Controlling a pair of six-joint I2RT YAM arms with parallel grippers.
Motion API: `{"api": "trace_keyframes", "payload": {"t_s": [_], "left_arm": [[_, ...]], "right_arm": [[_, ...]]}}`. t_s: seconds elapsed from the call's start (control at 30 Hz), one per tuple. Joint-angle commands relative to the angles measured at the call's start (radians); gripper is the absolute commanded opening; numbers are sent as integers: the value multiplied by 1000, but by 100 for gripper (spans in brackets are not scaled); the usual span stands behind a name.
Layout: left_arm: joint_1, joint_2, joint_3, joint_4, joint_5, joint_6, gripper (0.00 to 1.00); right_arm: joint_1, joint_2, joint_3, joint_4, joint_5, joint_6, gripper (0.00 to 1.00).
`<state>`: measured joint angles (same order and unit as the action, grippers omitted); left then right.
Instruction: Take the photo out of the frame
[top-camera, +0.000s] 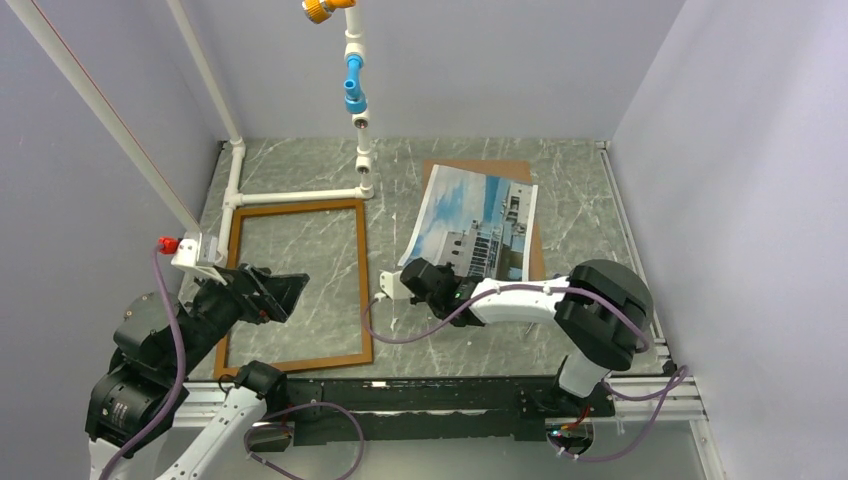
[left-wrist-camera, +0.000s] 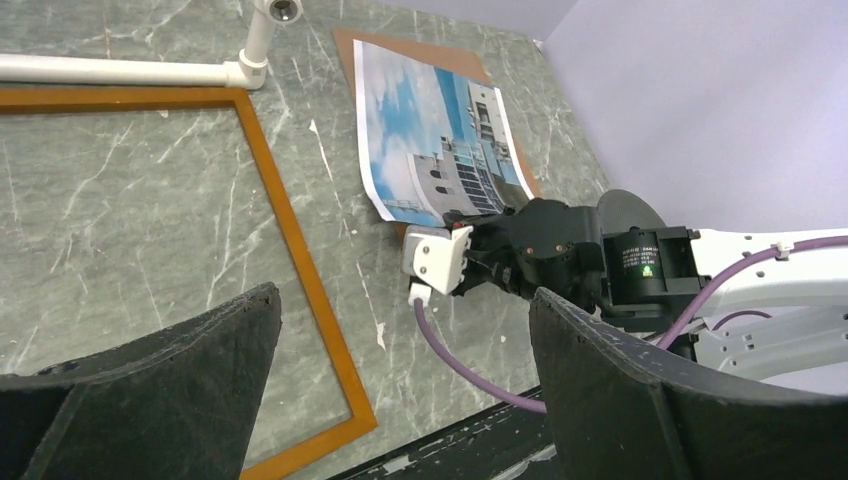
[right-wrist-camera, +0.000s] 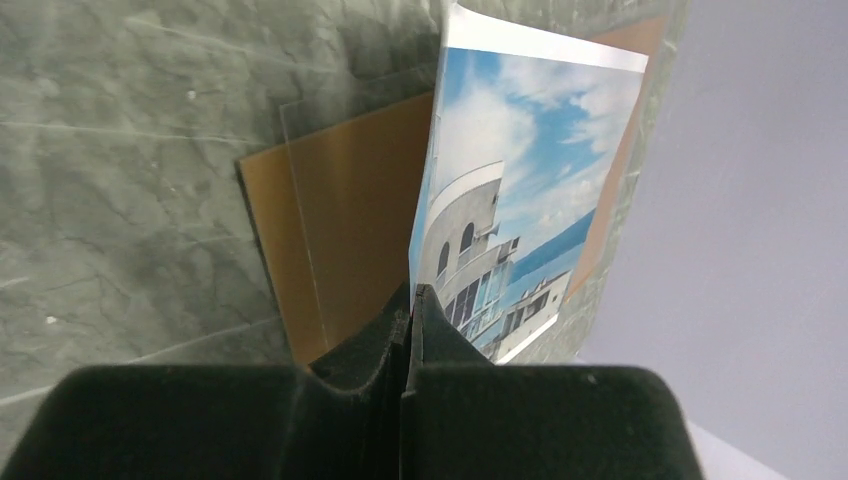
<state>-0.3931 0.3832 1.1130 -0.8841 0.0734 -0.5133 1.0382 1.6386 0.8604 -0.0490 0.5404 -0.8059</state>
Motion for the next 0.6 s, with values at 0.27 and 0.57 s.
{"api": "trace_keyframes", "payload": {"t_s": [0.27,0.57], "left_arm": [[4,7,-27,49,24,21,96],[5,-3,-25,42,16,27,96]], "right_arm": [[-33,-16,-143,228,-65,-215,0],[-52,-13,-181,302,-117,-300,0]]}}
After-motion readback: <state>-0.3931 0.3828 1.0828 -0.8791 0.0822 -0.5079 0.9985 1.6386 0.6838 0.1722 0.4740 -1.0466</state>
